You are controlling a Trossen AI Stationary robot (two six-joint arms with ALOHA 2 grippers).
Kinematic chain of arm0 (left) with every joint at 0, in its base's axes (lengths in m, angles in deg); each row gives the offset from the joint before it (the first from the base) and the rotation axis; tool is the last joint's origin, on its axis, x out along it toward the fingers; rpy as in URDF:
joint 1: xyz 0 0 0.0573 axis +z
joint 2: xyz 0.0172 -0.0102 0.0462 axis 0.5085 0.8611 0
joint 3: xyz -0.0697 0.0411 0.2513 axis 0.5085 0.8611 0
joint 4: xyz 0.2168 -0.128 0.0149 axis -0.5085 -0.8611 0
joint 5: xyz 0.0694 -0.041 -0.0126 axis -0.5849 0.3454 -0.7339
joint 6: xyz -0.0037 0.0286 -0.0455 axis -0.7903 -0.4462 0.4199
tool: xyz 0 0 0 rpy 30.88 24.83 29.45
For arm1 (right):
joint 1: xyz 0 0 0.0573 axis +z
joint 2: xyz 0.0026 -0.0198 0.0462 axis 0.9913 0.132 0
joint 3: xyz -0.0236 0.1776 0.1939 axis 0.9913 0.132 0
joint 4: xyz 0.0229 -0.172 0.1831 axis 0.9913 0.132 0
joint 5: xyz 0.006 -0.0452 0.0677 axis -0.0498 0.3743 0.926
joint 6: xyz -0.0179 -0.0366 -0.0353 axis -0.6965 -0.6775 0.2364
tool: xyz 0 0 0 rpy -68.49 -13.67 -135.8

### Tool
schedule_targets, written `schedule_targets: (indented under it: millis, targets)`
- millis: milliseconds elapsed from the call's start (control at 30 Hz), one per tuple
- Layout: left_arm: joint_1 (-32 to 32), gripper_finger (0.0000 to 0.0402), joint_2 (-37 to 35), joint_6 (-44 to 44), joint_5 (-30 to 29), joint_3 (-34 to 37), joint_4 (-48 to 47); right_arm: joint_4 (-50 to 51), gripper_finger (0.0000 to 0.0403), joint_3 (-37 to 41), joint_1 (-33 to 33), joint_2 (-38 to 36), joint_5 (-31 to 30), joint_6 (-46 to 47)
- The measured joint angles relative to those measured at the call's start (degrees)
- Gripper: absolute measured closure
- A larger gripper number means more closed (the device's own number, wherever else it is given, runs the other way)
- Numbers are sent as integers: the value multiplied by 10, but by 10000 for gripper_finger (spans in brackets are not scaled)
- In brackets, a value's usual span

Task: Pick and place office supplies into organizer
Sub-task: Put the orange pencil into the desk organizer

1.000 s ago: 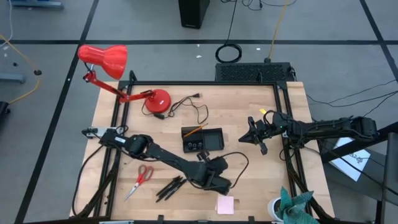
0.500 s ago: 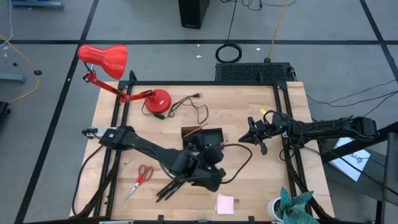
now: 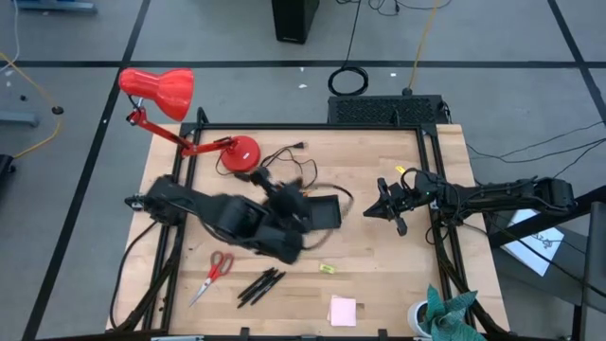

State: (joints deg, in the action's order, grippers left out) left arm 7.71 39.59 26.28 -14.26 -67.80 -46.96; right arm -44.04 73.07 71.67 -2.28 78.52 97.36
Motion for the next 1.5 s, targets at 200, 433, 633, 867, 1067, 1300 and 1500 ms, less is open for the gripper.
schedule_targets:
  millis: [200,433,633,867,1067,1300,1500]
  targets:
    - [0,397,-37,-55,21,10,-2,-1,403,0,0,0,0,-3]
    - [54,390,-61,-302,194,104,264,-10,403,0,0,0,-1,-3]
    - [105,391,-76,-517,470,237,625,-10,403,0,0,0,-2,0]
    - [156,397,-114,-562,576,363,824,8,403,0,0,0,0,1]
    - [194,388,-182,-525,618,506,906,34,403,0,0,0,0,-8]
    - [203,396,-302,-481,687,704,1029,38,403,0,0,0,-1,-16]
    - [211,387,-345,-430,701,868,1201,45,403,0,2,0,-2,-15]
